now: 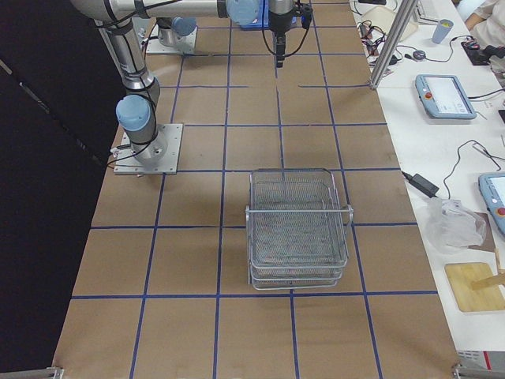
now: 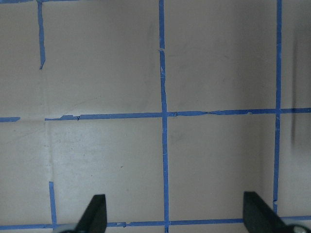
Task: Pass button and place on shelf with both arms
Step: 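Lower the left gripper onto the red-capped button in the tray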
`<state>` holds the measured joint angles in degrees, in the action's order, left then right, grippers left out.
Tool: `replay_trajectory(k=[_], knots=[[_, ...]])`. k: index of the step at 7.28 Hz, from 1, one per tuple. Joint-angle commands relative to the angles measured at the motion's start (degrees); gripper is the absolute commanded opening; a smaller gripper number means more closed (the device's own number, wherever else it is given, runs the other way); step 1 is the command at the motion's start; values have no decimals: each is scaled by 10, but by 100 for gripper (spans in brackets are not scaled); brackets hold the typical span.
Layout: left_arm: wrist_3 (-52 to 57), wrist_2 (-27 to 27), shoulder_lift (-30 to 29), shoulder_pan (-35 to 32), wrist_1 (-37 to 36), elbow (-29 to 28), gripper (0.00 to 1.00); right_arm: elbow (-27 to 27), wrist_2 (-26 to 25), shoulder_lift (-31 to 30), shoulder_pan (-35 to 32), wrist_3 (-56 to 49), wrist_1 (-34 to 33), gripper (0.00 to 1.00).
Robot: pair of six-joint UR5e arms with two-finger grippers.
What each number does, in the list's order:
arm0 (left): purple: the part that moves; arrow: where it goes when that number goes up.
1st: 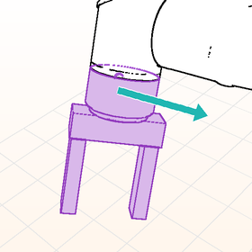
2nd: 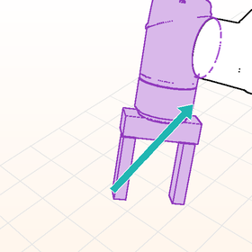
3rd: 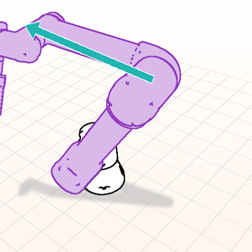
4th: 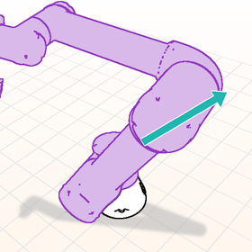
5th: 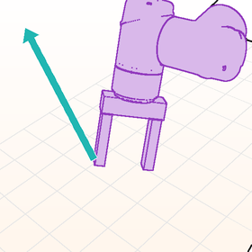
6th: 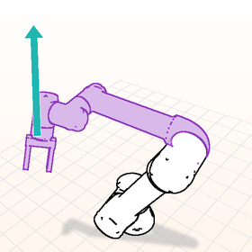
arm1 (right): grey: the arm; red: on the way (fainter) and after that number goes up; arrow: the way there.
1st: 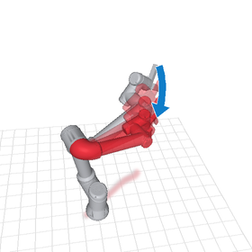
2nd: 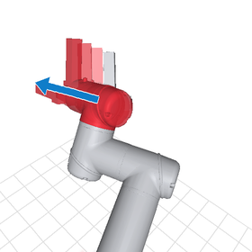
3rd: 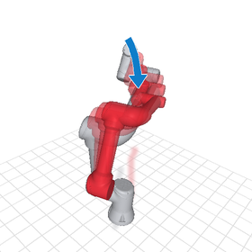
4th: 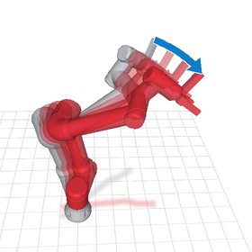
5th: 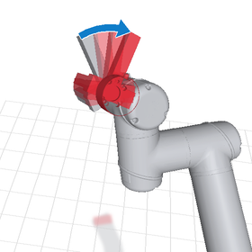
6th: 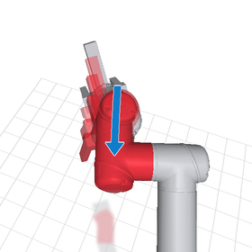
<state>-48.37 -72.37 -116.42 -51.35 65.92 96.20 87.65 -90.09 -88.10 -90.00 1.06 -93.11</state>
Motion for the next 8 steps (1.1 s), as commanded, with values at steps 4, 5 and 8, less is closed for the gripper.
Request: replay_trajectory(k=[4, 5, 8], knots=[[-3, 31, -41, 20, 1, 8, 100, 1, 0, 1, 0, -1, 0, 100], [-2, 30, -43, 20, 2, 8, 100, 1, 0, 1, 0, -1, 0, 100], [-2, 29, -54, 20, 3, 8, 100, 2, 0, 1, 0, 0, -3, 100]])
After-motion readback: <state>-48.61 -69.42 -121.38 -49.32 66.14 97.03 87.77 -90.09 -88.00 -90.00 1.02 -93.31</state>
